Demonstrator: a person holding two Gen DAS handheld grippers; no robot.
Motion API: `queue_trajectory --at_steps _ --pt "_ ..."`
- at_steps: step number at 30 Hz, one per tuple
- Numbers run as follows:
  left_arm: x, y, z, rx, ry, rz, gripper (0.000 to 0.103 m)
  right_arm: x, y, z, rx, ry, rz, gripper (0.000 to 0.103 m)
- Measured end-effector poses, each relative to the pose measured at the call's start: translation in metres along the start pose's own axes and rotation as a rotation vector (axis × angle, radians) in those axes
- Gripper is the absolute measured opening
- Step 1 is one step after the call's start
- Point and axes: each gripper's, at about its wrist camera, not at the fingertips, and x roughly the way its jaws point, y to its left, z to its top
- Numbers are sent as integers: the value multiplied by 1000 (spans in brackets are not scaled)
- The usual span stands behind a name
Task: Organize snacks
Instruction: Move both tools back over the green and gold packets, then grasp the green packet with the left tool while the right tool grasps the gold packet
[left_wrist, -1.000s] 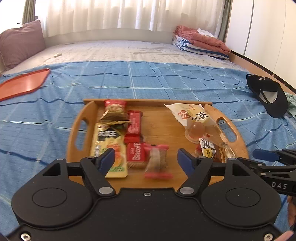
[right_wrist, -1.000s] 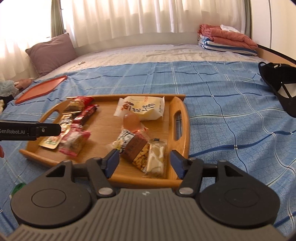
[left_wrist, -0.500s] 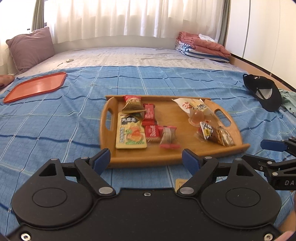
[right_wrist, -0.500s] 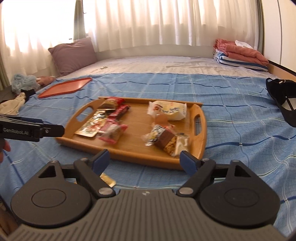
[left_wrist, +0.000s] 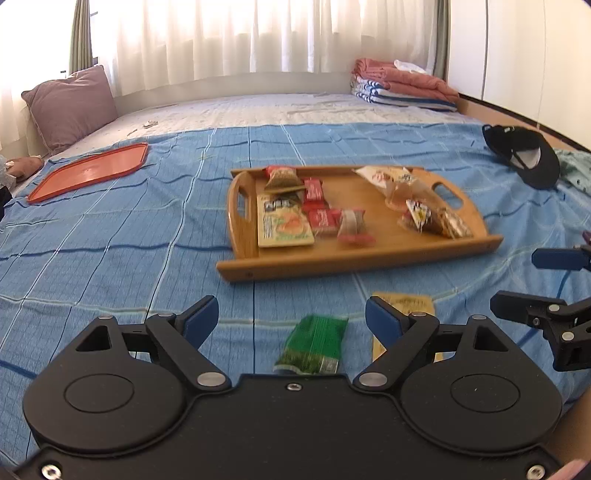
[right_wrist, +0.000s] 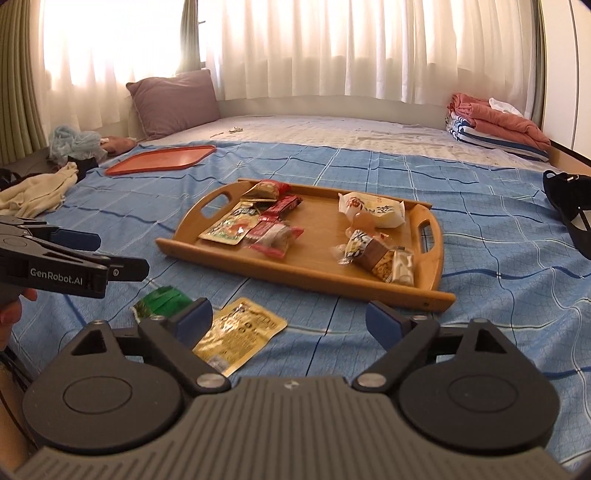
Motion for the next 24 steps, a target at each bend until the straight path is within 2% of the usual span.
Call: queue_trajectory --at_steps 11,18,21,24 --pt "17 6 -30 -17 51 -6 87 8 28 -32 -61 15 -1 99" --pt "33 3 -36 -14 61 -40 86 13 52 -50 -117 33 38 100" --pt "42 1 -33 -27 54 -63 82 16 60 -55 -132 37 43 101" --pt "56 4 -28 -84 78 -88 68 21 65 -58 -115 44 53 101"
